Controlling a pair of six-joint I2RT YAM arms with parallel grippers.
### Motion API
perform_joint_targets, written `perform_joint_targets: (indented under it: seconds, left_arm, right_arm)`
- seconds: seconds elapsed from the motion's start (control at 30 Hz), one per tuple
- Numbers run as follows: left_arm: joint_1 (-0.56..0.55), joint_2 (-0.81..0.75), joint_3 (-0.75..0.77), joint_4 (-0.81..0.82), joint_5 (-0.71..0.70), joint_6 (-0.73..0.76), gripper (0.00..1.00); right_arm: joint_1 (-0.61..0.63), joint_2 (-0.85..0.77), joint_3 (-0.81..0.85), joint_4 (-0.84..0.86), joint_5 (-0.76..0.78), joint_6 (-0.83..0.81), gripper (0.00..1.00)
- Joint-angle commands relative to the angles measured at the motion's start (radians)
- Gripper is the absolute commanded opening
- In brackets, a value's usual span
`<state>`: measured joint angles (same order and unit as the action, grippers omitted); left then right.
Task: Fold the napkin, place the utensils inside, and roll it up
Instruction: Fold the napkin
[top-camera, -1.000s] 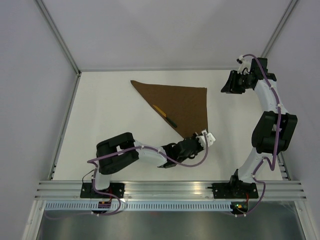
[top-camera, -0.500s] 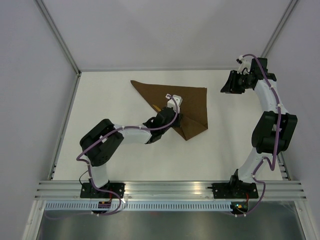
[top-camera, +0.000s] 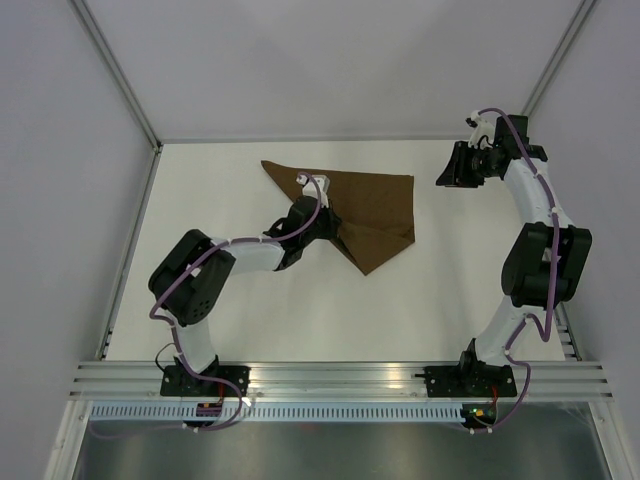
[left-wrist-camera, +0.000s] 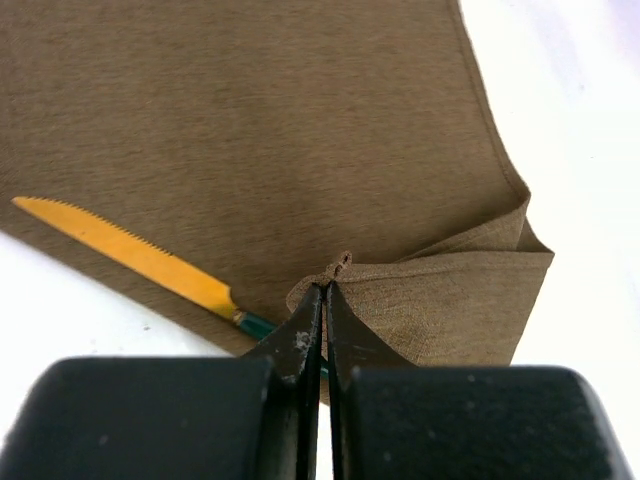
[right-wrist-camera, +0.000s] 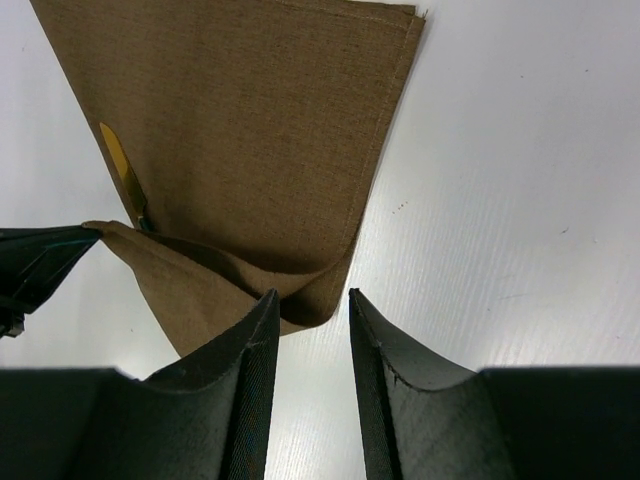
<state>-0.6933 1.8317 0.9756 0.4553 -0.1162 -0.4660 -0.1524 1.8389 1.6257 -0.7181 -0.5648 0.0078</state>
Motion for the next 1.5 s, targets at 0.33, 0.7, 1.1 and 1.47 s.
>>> perform_joint_targets:
  seconds: [0.33,0.7,1.1,1.47]
  left_arm:
    - [0.123,-0.012,0.077,-0.055,0.092,-0.106,0.02]
    - [0.221,0.041,0.118,-0.066,0.190,-0.140,0.02]
    - [0.288,0.112,0.150,-0.058,0.262,-0.181,0.02]
    - [0.331,0.164,0.170,-0.053,0.335,-0.207,0.05]
  right_arm:
    - [0.016,-0.004,0.033,0.002,0.000,0.001,0.40]
    - [0.030,-0.006,0.031,0.000,0.011,0.001,0.39]
    - [0.042,0.006,0.031,0.002,0.031,0.001,0.39]
    - [0.056,0.020,0.030,0.002,0.055,0.001,0.39]
